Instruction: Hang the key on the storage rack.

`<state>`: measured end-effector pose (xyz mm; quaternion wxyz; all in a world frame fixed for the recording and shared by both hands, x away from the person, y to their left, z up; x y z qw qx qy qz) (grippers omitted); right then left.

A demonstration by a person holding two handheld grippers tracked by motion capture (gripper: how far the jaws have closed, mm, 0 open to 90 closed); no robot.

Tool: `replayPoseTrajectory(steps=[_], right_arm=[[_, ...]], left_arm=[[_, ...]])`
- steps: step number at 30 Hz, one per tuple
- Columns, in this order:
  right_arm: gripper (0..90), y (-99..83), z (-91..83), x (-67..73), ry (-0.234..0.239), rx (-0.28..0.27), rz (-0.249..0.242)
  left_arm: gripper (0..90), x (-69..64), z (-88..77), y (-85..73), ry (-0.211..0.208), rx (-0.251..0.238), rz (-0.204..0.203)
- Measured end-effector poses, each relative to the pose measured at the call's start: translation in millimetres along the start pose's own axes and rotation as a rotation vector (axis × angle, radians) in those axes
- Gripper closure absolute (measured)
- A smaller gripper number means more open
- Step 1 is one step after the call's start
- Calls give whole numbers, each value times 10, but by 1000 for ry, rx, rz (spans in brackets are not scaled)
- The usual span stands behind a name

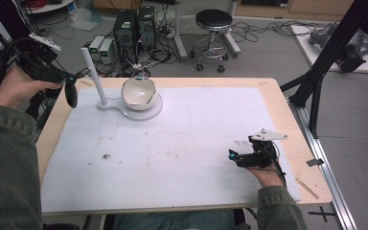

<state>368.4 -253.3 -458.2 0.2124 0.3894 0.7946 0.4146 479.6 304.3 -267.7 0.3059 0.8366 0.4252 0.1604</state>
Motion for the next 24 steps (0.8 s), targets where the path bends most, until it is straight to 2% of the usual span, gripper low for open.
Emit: replayPoseTrajectory(steps=[2,8,13,16,21,24], right_arm=[[6,-7,-4,-1,-2,3,5],[6,-31,-16,-24,-8,8,13],[6,-34,-16,-17,-9,9,10],[6,-19,-24,-7,-8,3,7],[6,-31,-35,-23,-8,5,10],[6,-39,-38,-38,-11,4,13]], left_arm=[[821,52,-12,6,-4,-2,-12],[821,187,-30,-5,27,-22,-51],[821,152,11,30,31,-46,-64],[821,149,91,31,65,-14,-66],[821,128,195,21,54,-3,-75],[821,137,242,5,70,17,-74]])
Point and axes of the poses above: each handheld gripper's, and its own axes: z roughly forward along the jaws, y roughly out of its top, x roughly to its left, the point moved 7 cm from there along z, roughly forward along the jaws, and after that the axes turned 4 degrees about -z, right-handed, at the moved point
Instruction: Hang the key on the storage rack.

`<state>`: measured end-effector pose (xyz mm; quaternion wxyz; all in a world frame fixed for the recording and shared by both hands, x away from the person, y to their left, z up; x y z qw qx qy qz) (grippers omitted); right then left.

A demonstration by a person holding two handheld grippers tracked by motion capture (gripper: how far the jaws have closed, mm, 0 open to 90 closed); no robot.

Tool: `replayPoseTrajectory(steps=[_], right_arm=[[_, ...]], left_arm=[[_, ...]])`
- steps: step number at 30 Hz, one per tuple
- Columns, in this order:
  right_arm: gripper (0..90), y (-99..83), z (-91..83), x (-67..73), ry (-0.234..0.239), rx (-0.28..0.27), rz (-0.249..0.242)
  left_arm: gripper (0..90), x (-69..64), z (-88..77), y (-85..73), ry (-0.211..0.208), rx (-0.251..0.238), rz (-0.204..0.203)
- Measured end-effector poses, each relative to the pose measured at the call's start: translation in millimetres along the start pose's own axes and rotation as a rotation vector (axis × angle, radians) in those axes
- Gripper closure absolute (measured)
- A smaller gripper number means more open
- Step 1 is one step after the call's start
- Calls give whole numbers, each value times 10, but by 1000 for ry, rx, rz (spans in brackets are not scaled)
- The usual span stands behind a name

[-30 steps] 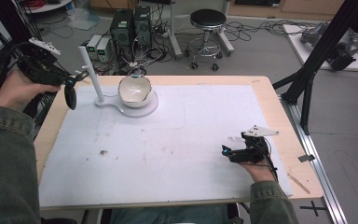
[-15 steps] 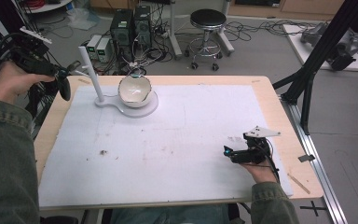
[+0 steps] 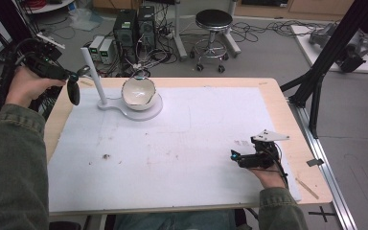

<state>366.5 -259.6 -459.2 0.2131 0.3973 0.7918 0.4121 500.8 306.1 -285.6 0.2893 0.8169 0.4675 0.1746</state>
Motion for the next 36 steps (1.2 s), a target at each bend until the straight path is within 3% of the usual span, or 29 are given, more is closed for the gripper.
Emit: replayPoseTrajectory(steps=[11,25,28,30,31,35,36], right_arm=[[6,-3,23,9,7,10,-9],[6,-14,44,17,10,21,-20],[6,-13,38,17,14,22,-18],[6,-12,41,26,19,25,-19],[6,-7,42,36,24,27,-21],[6,7,45,37,25,22,-23],[6,8,45,38,25,22,-23]], left_arm=[[818,8,87,-39,13,13,-16],[792,-18,245,-83,56,-12,-12],[734,-35,253,-125,36,-10,-26],[613,-49,259,-166,14,-33,-64],[490,-50,260,-182,2,-33,-72],[398,-57,308,-288,-30,-31,-101],[339,-61,319,-309,-32,-37,-111]])
Point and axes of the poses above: each handheld gripper's, and its own axes: z roughly forward along the jaws, y roughly out of its top, x roughly to its left, the point moved 7 cm from there along z, roughly forward along the jaws, and after that the axes turned 4 degrees about -z, right-handed, at the moved point
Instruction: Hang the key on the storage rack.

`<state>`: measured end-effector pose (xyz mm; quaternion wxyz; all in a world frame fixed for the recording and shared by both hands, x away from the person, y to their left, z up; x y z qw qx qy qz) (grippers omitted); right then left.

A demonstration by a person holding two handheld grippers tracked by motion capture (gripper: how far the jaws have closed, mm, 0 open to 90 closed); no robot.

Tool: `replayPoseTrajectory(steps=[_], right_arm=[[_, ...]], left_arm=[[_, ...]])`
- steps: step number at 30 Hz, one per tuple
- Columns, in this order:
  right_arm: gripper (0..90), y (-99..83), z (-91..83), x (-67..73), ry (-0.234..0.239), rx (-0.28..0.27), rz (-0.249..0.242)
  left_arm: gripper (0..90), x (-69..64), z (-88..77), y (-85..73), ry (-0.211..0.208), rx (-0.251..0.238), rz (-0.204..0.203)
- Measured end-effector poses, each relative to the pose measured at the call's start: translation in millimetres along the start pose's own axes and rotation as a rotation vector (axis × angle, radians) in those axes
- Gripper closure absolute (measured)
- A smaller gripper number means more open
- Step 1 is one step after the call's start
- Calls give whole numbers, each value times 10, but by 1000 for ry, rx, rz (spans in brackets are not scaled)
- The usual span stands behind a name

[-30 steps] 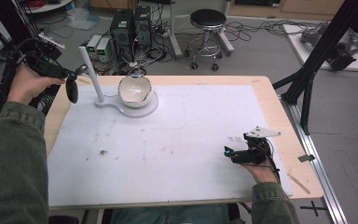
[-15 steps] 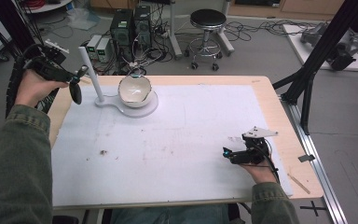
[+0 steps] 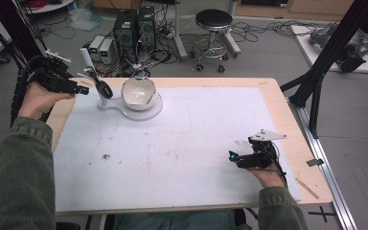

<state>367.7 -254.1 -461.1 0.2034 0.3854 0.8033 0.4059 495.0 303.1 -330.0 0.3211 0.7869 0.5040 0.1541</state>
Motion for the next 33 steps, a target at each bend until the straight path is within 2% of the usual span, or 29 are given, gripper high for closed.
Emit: replayPoseTrajectory(steps=[1,2,5,7,9,13,15,16,21,25,28,31,33], right_arm=[[6,2,-1,0,0,-1,1],[6,2,-1,0,0,-1,1],[6,6,-1,-4,1,-2,4],[6,7,5,-6,-1,-3,0],[6,7,11,-2,0,-1,-3],[6,14,12,2,4,-3,-8],[6,17,3,-1,4,-7,-2],[6,19,0,-7,2,-9,-5],[6,23,-20,-12,2,-15,1],[6,29,-27,-15,3,-23,2],[6,30,-33,-20,4,-25,-2],[6,32,-40,-16,7,-28,6],[6,33,-40,-16,9,-29,4]], left_arm=[[243,-4,6,-25,4,4,0],[243,-10,14,-53,11,5,7],[116,-30,66,-145,39,25,21],[64,-61,110,-198,34,31,21],[23,-100,142,-234,9,22,14],[17,-181,177,-287,-16,-4,9],[17,-216,179,-307,-4,-21,11],[17,-243,177,-315,-11,-35,6],[17,-375,159,-375,-8,-41,30],[17,-474,145,-441,-14,-62,17],[17,-518,168,-531,-3,-44,23],[17,-567,171,-602,-4,-57,14],[17,-597,167,-652,11,-56,14]])
Point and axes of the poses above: each handheld gripper's, and its own axes: z roughly forward along the jaws, y roughly out of its top, x roughly to its left, the point moved 7 cm from there along z, roughly forward along the jaws, and after that the axes turned 4 degrees about -z, right-handed, at the moved point
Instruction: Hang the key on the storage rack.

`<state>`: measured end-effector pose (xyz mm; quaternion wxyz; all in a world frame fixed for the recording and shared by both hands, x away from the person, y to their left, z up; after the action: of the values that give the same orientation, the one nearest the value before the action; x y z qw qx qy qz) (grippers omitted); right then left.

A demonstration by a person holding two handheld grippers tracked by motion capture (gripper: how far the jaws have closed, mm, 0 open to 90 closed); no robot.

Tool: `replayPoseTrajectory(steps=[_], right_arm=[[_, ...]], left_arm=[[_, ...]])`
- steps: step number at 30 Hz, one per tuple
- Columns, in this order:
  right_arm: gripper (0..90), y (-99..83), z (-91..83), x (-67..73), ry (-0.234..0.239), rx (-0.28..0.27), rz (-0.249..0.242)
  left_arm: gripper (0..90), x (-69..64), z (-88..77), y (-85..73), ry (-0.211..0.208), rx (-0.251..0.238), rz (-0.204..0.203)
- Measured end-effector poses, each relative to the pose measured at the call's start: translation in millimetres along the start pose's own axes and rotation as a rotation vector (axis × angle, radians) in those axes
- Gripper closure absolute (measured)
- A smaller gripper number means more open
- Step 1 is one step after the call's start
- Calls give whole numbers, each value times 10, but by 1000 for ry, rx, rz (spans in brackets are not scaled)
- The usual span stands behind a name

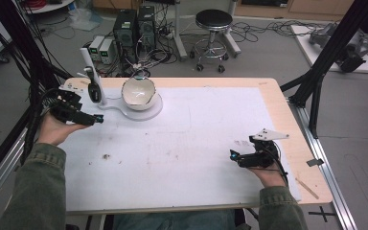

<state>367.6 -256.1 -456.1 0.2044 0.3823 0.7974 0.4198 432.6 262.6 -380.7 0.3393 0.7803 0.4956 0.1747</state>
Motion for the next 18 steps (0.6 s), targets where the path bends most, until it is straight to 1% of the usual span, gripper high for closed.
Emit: replayPoseTrajectory(steps=[1,5,7,9,10,12,15,17,18], right_arm=[[6,0,1,2,1,-1,3],[5,-3,3,6,12,-6,16],[5,-4,6,6,13,-6,11],[6,-3,-1,13,16,-7,24],[5,-1,-4,7,15,-9,20],[6,4,-10,3,16,-14,21],[6,11,-30,-2,11,-18,22],[6,7,-30,-4,13,-18,22],[6,7,-30,-4,13,-18,22]], left_arm=[[17,-13,-4,-24,3,-2,2],[17,-59,-37,-112,-8,-23,-14],[17,-78,-60,-158,-16,-30,-19],[17,-92,-75,-204,-16,-40,-31],[17,-96,-78,-229,-19,-44,-39],[17,-112,-70,-291,-39,-42,-63],[17,-137,-45,-397,-37,-37,-65],[17,-176,-33,-466,-34,-34,-59],[17,-202,-25,-499,-43,-34,-53]])
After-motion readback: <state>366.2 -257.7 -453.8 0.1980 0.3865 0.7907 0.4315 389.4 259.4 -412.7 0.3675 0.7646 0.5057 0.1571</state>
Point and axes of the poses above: each handheld gripper's, and its own axes: z roughly forward along the jaws, y roughly out of its top, x roughly to its left, the point moved 7 cm from there along z, roughly forward along the jaws, and after that the axes turned 4 degrees about -z, right-handed, at the moved point
